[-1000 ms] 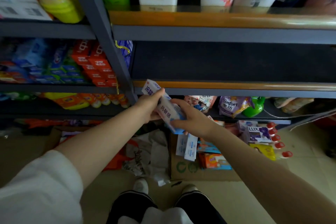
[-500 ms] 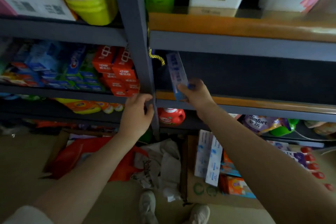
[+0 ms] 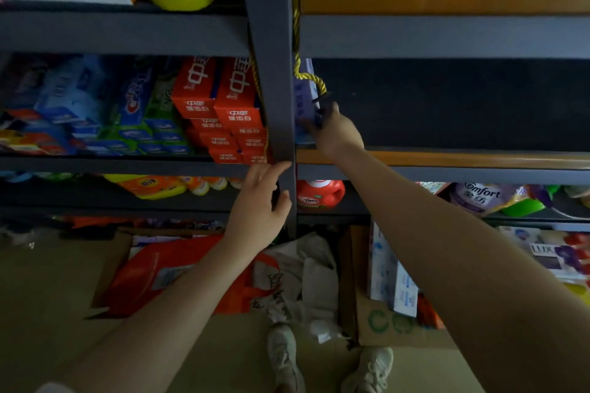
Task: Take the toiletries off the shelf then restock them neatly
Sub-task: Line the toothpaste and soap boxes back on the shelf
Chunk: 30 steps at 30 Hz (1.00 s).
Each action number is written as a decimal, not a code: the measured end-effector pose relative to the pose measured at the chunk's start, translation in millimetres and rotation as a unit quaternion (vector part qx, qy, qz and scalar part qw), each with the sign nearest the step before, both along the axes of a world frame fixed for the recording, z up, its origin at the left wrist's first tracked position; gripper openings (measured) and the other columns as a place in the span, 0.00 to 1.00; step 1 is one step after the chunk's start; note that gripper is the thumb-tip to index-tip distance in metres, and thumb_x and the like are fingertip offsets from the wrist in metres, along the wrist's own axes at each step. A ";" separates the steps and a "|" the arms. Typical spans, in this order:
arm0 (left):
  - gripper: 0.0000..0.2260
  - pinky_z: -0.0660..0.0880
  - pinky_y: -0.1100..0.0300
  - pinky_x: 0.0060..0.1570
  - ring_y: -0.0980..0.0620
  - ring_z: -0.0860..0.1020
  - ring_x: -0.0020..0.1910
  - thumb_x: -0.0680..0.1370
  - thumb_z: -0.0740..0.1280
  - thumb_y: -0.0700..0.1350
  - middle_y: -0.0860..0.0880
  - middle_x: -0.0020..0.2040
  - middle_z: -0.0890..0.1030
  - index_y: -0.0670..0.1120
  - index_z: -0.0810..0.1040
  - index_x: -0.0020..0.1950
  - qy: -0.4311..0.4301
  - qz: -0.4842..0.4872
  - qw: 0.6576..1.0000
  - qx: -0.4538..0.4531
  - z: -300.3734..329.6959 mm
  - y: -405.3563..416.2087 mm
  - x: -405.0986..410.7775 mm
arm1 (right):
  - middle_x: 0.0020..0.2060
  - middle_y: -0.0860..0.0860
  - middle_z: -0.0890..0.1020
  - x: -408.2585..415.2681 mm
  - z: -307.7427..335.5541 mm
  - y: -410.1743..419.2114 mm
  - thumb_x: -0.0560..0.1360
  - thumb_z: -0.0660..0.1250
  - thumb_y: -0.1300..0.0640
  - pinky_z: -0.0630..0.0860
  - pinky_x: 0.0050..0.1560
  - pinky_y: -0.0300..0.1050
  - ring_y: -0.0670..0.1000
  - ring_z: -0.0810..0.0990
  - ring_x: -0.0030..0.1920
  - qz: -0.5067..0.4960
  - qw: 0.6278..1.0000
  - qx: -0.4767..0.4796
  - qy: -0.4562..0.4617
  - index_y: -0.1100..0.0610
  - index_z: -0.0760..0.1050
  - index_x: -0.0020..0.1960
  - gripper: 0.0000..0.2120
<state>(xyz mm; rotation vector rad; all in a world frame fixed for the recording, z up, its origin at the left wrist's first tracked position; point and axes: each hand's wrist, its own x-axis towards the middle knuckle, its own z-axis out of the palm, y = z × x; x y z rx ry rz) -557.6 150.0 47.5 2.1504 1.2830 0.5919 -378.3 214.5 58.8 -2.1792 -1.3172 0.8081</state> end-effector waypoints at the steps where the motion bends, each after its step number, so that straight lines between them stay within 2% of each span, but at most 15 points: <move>1: 0.20 0.70 0.65 0.44 0.60 0.70 0.43 0.77 0.63 0.41 0.52 0.56 0.67 0.48 0.68 0.69 0.002 -0.006 1.000 -0.003 -1.0 -1.1 -1.8 | 0.57 0.58 0.78 1.5 -3.0 2.5 0.77 0.61 0.43 0.72 0.45 0.48 0.59 0.77 0.55 0.017 1.000 -0.014 -0.015 0.59 0.63 0.64 0.25; 3: 0.19 0.71 0.68 0.41 0.62 0.71 0.41 0.77 0.63 0.41 0.53 0.54 0.68 0.48 0.69 0.68 0.003 -0.019 1.000 -0.006 -3.5 -2.7 -5.2 | 0.56 0.57 0.79 3.6 -7.1 6.1 0.77 0.59 0.43 0.73 0.46 0.48 0.58 0.77 0.54 0.074 0.995 -0.051 -0.041 0.58 0.67 0.64 0.23; 6: 0.18 0.69 0.74 0.39 0.64 0.72 0.42 0.77 0.63 0.39 0.53 0.53 0.69 0.47 0.70 0.67 0.000 -0.031 0.999 -0.018 -6.2 -4.6 -6.2 | 0.56 0.58 0.77 -0.3 -5.1 -4.3 0.79 0.54 0.45 0.69 0.48 0.47 0.58 0.75 0.56 0.124 0.980 -0.076 -0.135 0.56 0.73 0.62 0.20; 7: 0.18 0.68 0.75 0.39 0.64 0.72 0.43 0.77 0.63 0.39 0.53 0.53 0.69 0.47 0.70 0.67 -0.002 -0.034 0.999 -0.027 -7.2 -6.1 -5.0 | 0.57 0.58 0.76 -0.4 -3.6 -13.4 0.80 0.53 0.47 0.67 0.51 0.49 0.59 0.73 0.58 0.116 0.980 -0.042 -0.157 0.56 0.74 0.61 0.18; 9: 0.17 0.69 0.75 0.39 0.62 0.73 0.44 0.77 0.63 0.39 0.54 0.53 0.69 0.47 0.71 0.66 -0.006 -0.047 0.998 -0.048 -9.0 -11.4 -0.3 | 0.57 0.58 0.75 1.9 -3.3 -44.7 0.79 0.55 0.53 0.67 0.55 0.50 0.60 0.70 0.59 0.065 0.971 0.110 -0.202 0.57 0.76 0.58 0.15; 11: 0.15 0.69 0.74 0.40 0.59 0.74 0.42 0.77 0.63 0.38 0.53 0.54 0.70 0.45 0.72 0.64 -0.011 -0.069 0.995 -0.065 -13.4 -20.2 8.5 | 0.54 0.58 0.76 12.5 -10.0 -87.2 0.75 0.58 0.57 0.68 0.52 0.50 0.59 0.71 0.55 -0.009 0.946 0.242 -0.216 0.58 0.77 0.54 0.13; 12: 0.14 0.69 0.73 0.41 0.57 0.74 0.42 0.77 0.63 0.38 0.52 0.54 0.70 0.44 0.73 0.62 -0.010 -0.081 0.994 -0.075 -16.9 -26.5 14.8 | 0.53 0.58 0.76 21.0 -18.3 -110.6 0.73 0.57 0.57 0.68 0.50 0.50 0.60 0.71 0.53 -0.033 0.944 0.251 -0.213 0.59 0.76 0.53 0.13; 16: 0.12 0.71 0.62 0.46 0.54 0.75 0.43 0.77 0.63 0.38 0.51 0.56 0.72 0.44 0.75 0.60 0.020 -0.132 0.983 -0.124 -44.4 -61.9 50.3 | 0.53 0.61 0.75 68.9 -72.2 -207.0 0.71 0.53 0.55 0.70 0.53 0.56 0.64 0.72 0.53 -0.086 0.979 0.093 -0.161 0.61 0.75 0.54 0.18; 19: 0.12 0.72 0.60 0.48 0.54 0.75 0.45 0.78 0.62 0.40 0.51 0.58 0.71 0.45 0.74 0.61 0.063 -0.150 0.968 -0.191 -74.4 -93.8 81.4 | 0.59 0.62 0.72 115.2 -114.2 -268.4 0.73 0.60 0.59 0.65 0.60 0.56 0.65 0.68 0.60 -0.136 0.978 -0.071 -0.139 0.62 0.71 0.61 0.18; 21: 0.13 0.73 0.59 0.50 0.53 0.76 0.47 0.78 0.62 0.41 0.51 0.60 0.71 0.46 0.73 0.63 0.095 -0.143 0.959 -0.225 -96.8 -111.8 101.8 | 0.64 0.62 0.69 142.2 -134.1 -298.1 0.73 0.64 0.60 0.62 0.64 0.56 0.64 0.65 0.64 -0.159 0.968 -0.137 -0.137 0.63 0.66 0.67 0.24; 25: 0.17 0.73 0.59 0.50 0.52 0.75 0.51 0.79 0.62 0.44 0.50 0.63 0.72 0.47 0.68 0.67 0.129 -0.097 0.938 -0.307 -139.6 -142.8 141.2 | 0.70 0.59 0.63 183.5 -158.0 -328.8 0.73 0.66 0.55 0.62 0.65 0.55 0.62 0.61 0.69 -0.189 0.958 -0.185 -0.110 0.59 0.59 0.72 0.31; 28: 0.23 0.72 0.59 0.55 0.50 0.74 0.60 0.78 0.64 0.47 0.49 0.65 0.70 0.47 0.63 0.71 0.134 -0.054 0.920 -0.364 -174.1 -161.2 167.7 | 0.64 0.60 0.70 205.9 -176.3 -337.8 0.72 0.68 0.50 0.66 0.62 0.55 0.62 0.67 0.65 -0.149 0.956 -0.233 -0.094 0.59 0.61 0.69 0.30; 30: 0.26 0.74 0.53 0.58 0.49 0.74 0.61 0.76 0.67 0.49 0.48 0.66 0.70 0.47 0.62 0.71 0.122 -0.030 0.915 -0.383 -195.8 -170.7 181.1 | 0.58 0.60 0.75 215.6 -183.5 -339.6 0.70 0.69 0.49 0.71 0.54 0.54 0.62 0.73 0.59 -0.120 0.960 -0.239 -0.080 0.60 0.65 0.62 0.26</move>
